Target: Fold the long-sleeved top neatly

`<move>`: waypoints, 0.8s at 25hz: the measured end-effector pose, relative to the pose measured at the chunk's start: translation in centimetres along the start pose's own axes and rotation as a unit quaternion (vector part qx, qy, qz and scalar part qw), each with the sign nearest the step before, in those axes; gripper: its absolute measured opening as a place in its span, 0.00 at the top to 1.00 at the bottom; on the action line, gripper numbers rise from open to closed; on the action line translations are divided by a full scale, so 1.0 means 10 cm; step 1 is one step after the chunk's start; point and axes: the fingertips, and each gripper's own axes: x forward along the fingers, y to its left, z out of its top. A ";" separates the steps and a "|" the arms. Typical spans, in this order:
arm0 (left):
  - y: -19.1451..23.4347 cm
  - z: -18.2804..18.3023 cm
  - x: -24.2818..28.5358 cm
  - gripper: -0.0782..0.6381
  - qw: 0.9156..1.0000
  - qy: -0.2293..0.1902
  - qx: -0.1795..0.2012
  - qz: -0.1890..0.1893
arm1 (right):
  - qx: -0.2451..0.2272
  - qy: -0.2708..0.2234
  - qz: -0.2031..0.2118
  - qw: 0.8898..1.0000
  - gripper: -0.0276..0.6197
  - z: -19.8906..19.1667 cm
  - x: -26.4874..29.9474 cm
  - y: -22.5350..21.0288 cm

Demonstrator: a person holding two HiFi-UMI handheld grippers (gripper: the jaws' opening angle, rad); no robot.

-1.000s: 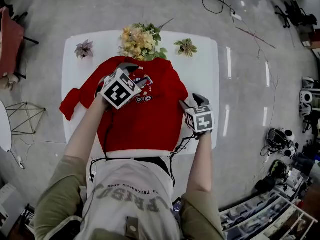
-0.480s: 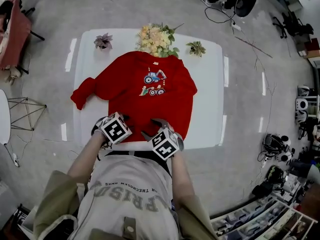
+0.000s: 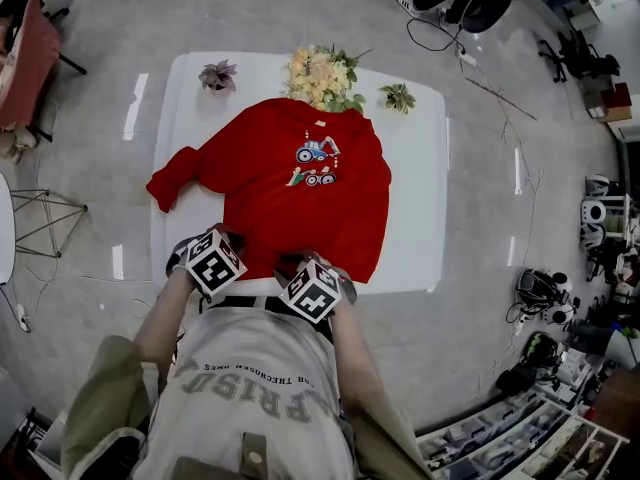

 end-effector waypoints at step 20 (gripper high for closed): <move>-0.40 0.79 0.40 0.58 0.998 -0.027 -0.047 0.026 | 0.093 -0.041 -0.199 0.975 0.56 0.27 -0.81 -3.46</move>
